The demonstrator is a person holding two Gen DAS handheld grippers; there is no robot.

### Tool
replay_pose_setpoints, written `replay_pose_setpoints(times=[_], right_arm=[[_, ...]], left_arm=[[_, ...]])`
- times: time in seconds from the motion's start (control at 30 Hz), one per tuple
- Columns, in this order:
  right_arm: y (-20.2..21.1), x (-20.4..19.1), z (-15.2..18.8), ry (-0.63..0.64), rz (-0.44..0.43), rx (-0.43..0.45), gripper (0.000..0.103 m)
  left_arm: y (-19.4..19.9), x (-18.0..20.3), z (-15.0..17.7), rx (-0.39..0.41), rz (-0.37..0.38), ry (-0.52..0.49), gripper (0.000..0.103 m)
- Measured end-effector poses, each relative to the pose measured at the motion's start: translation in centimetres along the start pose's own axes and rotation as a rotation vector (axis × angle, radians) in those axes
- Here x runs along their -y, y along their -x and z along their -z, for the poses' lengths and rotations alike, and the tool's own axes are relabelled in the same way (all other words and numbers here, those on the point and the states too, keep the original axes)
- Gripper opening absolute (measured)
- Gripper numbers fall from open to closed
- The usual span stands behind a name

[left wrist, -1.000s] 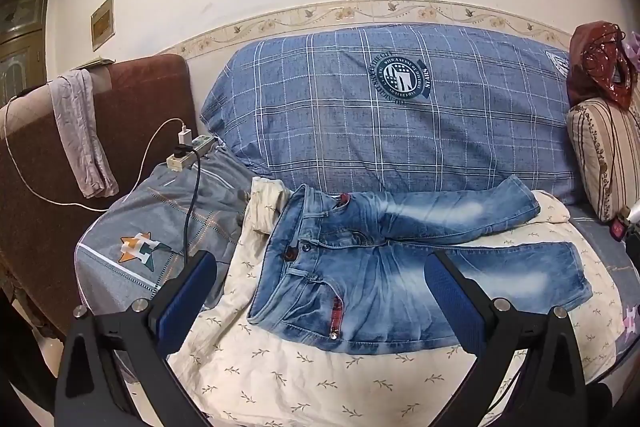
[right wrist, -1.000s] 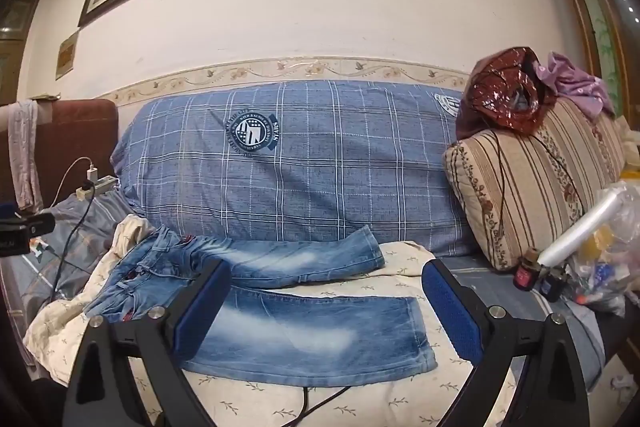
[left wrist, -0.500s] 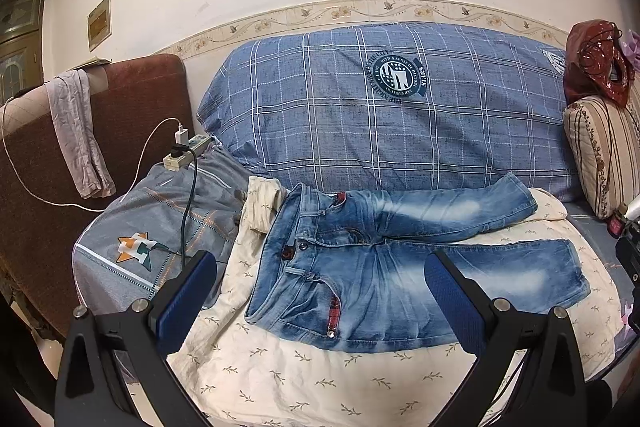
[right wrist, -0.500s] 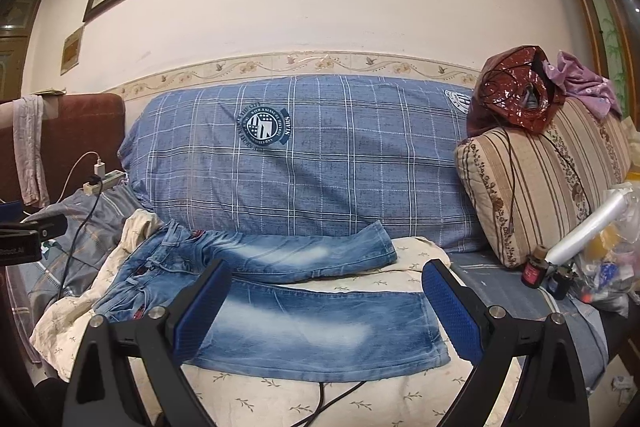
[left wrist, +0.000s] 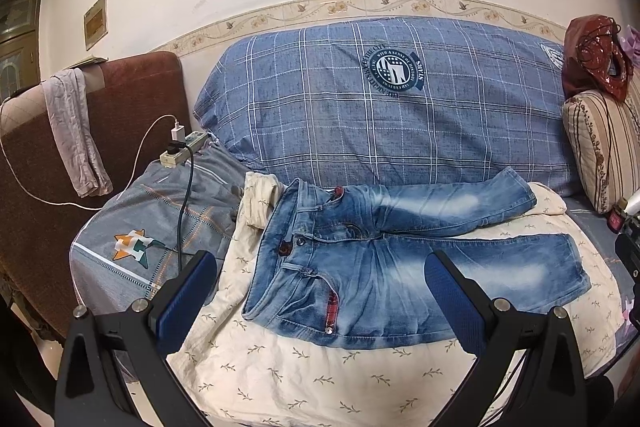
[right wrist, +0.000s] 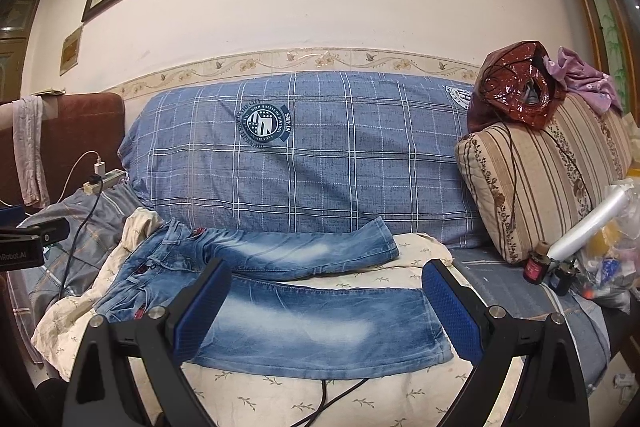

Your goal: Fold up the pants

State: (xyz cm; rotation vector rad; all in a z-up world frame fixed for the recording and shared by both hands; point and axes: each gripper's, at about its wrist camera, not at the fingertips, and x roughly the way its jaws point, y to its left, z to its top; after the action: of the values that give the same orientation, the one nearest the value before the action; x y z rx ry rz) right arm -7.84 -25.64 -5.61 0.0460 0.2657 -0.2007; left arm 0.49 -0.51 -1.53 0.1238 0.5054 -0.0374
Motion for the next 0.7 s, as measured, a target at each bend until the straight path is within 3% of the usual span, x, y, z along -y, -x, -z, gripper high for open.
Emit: replay_pose_setpoints(times=[0.7], right_arm=[[-0.7, 0.2, 0.6, -0.011, -0.001, -0.021, 0.098]], left_arm=[[-1.2, 0.3, 0.5, -0.025, -0.001, -0.01, 0.103]])
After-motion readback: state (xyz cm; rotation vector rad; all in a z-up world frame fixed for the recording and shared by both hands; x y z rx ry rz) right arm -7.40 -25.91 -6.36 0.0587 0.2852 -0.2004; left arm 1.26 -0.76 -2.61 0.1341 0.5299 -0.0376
